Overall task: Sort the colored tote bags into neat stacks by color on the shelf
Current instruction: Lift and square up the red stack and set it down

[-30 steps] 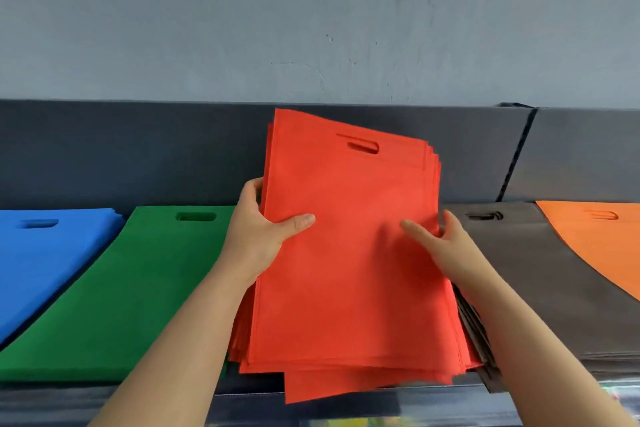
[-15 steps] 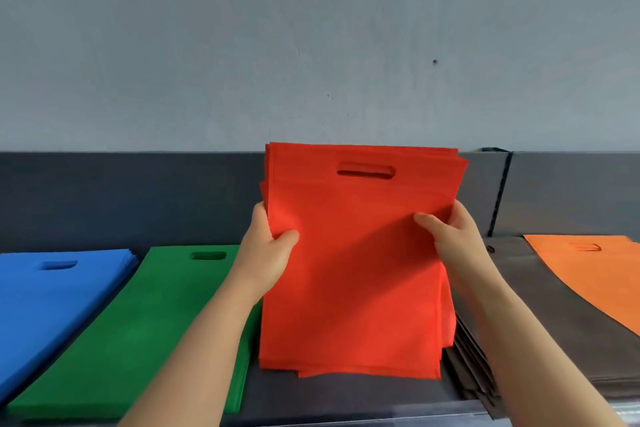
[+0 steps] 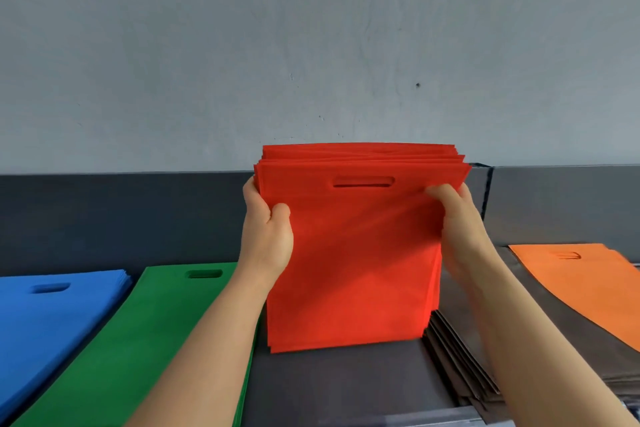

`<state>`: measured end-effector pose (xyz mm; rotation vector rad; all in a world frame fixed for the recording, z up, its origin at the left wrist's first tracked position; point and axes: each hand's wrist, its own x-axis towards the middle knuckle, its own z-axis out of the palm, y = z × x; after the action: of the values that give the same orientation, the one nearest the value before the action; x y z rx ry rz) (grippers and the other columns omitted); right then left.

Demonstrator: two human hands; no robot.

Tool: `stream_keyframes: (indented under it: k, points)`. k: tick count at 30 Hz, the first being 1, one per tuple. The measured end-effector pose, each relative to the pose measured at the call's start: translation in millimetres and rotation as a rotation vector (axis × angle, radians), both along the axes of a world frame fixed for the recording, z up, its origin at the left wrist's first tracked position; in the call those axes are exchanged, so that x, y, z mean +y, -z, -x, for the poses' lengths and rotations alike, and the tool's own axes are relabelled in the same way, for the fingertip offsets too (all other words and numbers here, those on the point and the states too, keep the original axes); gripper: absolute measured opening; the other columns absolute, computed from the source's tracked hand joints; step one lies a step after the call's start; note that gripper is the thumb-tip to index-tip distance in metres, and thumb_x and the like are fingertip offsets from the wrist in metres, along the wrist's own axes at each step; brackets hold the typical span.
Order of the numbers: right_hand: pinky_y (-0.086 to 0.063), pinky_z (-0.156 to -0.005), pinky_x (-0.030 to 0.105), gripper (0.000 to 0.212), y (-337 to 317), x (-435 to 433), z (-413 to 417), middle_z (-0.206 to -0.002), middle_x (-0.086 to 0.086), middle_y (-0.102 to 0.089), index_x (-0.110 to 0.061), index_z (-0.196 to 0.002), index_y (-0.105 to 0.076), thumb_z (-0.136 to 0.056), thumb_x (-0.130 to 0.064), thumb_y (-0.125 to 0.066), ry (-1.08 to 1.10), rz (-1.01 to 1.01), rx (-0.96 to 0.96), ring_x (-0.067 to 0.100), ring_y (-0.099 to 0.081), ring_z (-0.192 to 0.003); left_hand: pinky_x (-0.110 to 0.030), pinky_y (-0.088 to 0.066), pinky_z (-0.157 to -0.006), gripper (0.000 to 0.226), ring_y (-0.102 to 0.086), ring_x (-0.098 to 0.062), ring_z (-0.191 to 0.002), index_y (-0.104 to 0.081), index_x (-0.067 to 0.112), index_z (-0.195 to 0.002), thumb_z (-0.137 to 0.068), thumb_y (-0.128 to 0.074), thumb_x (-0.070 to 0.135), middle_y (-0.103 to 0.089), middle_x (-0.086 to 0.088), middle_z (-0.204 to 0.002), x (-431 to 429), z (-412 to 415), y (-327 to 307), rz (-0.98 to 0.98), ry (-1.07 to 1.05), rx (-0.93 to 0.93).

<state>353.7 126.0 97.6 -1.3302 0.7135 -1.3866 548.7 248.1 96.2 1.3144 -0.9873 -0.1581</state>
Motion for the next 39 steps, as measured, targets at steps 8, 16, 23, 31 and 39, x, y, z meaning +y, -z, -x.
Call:
stream_keyframes:
  k: [8,16,23,31,39]
  points:
    - [-0.024,-0.113,0.043,0.111,-9,2,-8,-0.138,-0.012,-0.048,-0.031,-0.136,-0.048,-0.043,-0.090,-0.060,-0.027,-0.251,0.012,0.012,-0.040,-0.131,-0.026,-0.025,-0.092,0.057,-0.035,0.001,-0.108,-0.030,0.025,-0.139,-0.094,-0.027,0.060,-0.037,0.029,-0.109,3,16,-2,0.029,0.043,0.218]
    - [-0.028,-0.111,0.046,0.112,-14,2,-3,-0.138,-0.011,-0.048,-0.035,-0.132,-0.051,-0.035,-0.087,-0.066,-0.014,-0.278,-0.009,0.015,-0.043,-0.129,-0.027,-0.023,-0.101,0.060,-0.030,-0.002,-0.130,-0.031,0.029,-0.145,-0.093,-0.032,0.060,-0.036,0.014,-0.146,-1,8,-5,0.062,0.056,0.338]
    - [-0.038,-0.105,0.045,0.102,-15,-8,-4,-0.125,-0.007,-0.060,-0.031,-0.123,-0.060,-0.032,-0.075,-0.076,-0.022,-0.315,-0.042,0.019,-0.054,-0.118,-0.029,-0.021,-0.106,0.079,-0.028,-0.004,-0.134,-0.028,0.028,-0.147,-0.082,-0.031,0.074,-0.034,0.018,-0.145,2,16,-10,0.108,0.062,0.343]
    - [-0.035,-0.107,0.048,0.124,-21,-5,-8,-0.131,-0.009,-0.055,-0.031,-0.132,-0.051,-0.023,-0.083,-0.075,-0.040,-0.336,-0.040,0.018,-0.051,-0.122,-0.020,-0.031,-0.067,0.026,-0.040,0.006,-0.068,-0.039,0.040,-0.071,-0.096,-0.043,0.047,-0.040,0.024,-0.075,2,22,-19,0.104,-0.001,0.394]
    - [-0.030,-0.110,0.050,0.129,-27,-1,-7,-0.140,-0.010,-0.047,-0.031,-0.139,-0.043,-0.025,-0.085,-0.072,-0.007,-0.312,-0.040,0.018,-0.044,-0.128,-0.034,-0.034,-0.090,0.042,-0.045,0.001,-0.088,-0.057,0.029,-0.099,-0.081,-0.053,0.067,-0.049,0.020,-0.097,-1,18,-21,0.104,0.031,0.464]
